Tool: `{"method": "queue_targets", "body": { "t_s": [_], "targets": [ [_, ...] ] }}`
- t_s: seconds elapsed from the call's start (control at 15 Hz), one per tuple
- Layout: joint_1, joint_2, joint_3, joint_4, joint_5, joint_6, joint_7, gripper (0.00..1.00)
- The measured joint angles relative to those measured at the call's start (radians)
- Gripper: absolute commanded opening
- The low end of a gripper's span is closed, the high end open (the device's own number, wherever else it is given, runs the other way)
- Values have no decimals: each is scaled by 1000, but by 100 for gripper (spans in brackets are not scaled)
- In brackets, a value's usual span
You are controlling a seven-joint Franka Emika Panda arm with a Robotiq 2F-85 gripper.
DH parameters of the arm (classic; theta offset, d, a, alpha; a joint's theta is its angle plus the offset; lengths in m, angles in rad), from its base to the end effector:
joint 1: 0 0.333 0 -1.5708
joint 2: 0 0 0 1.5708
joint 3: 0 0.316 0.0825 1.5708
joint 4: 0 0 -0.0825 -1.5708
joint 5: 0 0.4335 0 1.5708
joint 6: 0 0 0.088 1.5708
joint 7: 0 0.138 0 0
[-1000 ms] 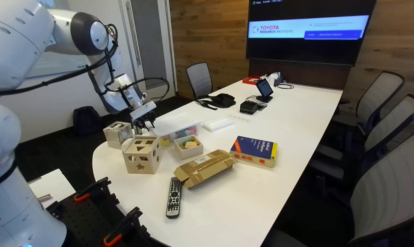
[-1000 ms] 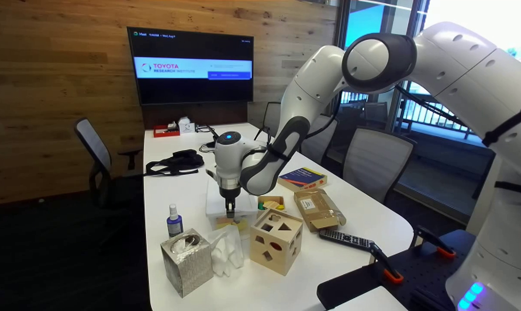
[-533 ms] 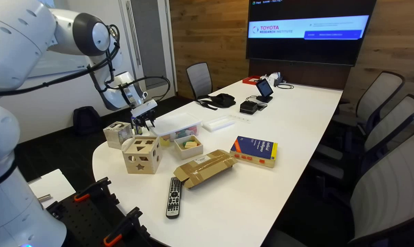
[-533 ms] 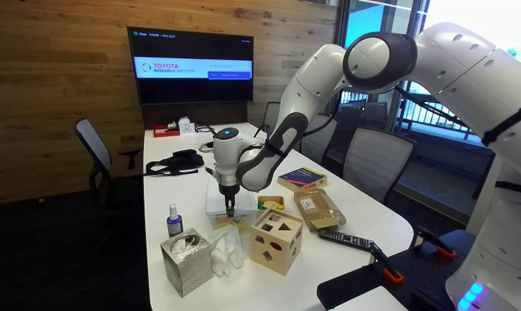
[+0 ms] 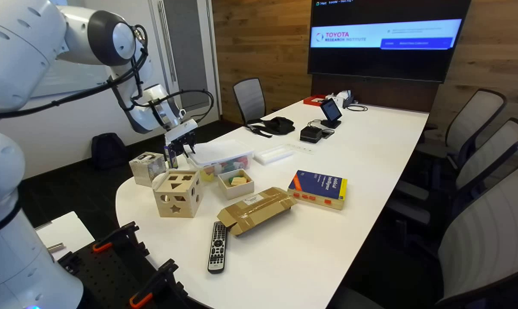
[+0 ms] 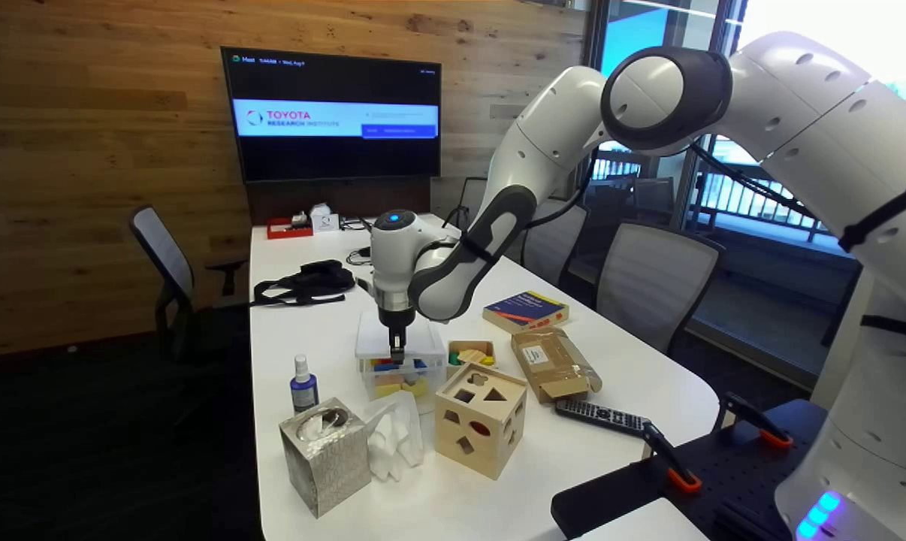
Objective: Take the lid off the bowl
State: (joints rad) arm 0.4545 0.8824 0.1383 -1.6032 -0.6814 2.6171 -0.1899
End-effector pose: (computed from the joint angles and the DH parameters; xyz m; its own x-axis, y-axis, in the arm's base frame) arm 0.6089 0.4071 0.0561 0.2711 0.9624 0.0168 0.9136 -0.2628 0.3104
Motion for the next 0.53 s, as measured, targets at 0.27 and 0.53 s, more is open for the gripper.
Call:
{"method": "queue_targets", "body": {
  "t_s": [0.27,0.53],
  "targets": [
    [14,-28,-29,1,-8,5,49,9],
    [80,-59,-128,5,-68,34,239,9]
  ]
}}
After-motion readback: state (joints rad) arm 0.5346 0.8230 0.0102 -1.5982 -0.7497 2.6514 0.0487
